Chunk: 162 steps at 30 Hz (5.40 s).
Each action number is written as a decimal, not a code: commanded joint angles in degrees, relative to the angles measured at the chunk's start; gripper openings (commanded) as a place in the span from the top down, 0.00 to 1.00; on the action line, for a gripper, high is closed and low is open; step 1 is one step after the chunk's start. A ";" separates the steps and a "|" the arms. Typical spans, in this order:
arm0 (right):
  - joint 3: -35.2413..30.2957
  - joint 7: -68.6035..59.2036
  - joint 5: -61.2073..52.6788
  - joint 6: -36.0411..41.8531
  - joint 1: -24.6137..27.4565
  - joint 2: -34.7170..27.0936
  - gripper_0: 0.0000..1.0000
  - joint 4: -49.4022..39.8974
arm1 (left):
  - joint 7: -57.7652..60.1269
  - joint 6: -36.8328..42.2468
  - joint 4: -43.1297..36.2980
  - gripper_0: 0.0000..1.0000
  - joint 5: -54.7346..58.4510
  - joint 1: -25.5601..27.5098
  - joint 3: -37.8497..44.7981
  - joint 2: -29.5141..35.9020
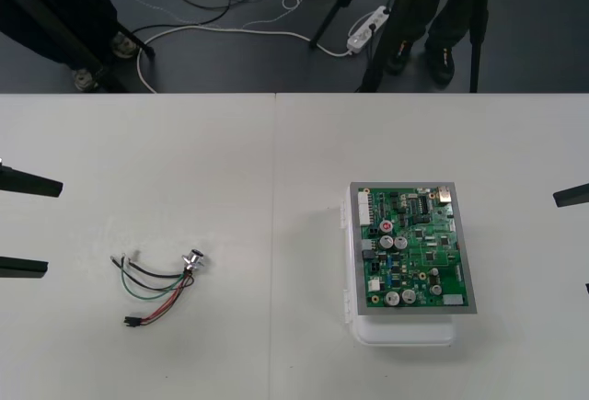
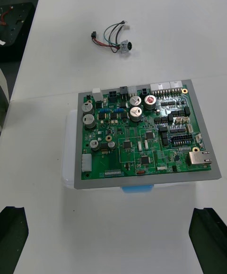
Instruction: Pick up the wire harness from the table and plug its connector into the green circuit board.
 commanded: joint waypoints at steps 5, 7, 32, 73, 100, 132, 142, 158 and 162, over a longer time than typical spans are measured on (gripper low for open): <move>-2.02 -2.63 -0.76 -0.45 -1.22 0.42 0.00 -0.88 | -1.08 -2.13 0.09 0.00 0.39 1.41 1.89 2.40; -2.02 -2.63 -0.76 -0.45 -1.22 0.42 0.00 -0.88 | -1.08 -2.13 0.09 0.00 0.39 1.41 1.89 2.40; -2.02 -2.63 -0.76 -0.45 -1.22 0.42 0.00 -0.88 | -5.74 -2.13 6.42 0.00 -1.19 -0.70 -2.15 1.60; 9.41 13.45 -17.37 8.60 3.27 -0.55 0.00 3.77 | -66.47 20.28 6.59 0.00 -11.47 -22.14 -35.64 15.14; 46.06 53.71 -43.12 9.48 -9.65 -5.38 0.00 26.45 | -118.15 30.83 -4.66 0.00 -9.89 -24.34 -38.89 19.18; 65.48 66.27 -53.49 0.52 -24.16 0.42 0.00 42.97 | -126.41 40.41 5.45 0.00 -13.76 -24.34 -52.60 11.45; 65.48 65.48 -54.11 -0.54 -26.26 2.44 0.00 46.40 | -133.53 47.97 6.59 0.00 -13.85 -24.34 -58.14 9.34; 65.66 64.34 -55.08 -0.54 -27.06 2.71 0.00 47.63 | -135.99 54.56 10.11 0.00 -20.00 -24.96 -63.15 4.94; 65.66 64.25 -55.08 -0.54 -27.06 2.35 0.00 47.63 | -135.99 57.19 10.11 0.00 -20.44 -26.45 -66.31 4.94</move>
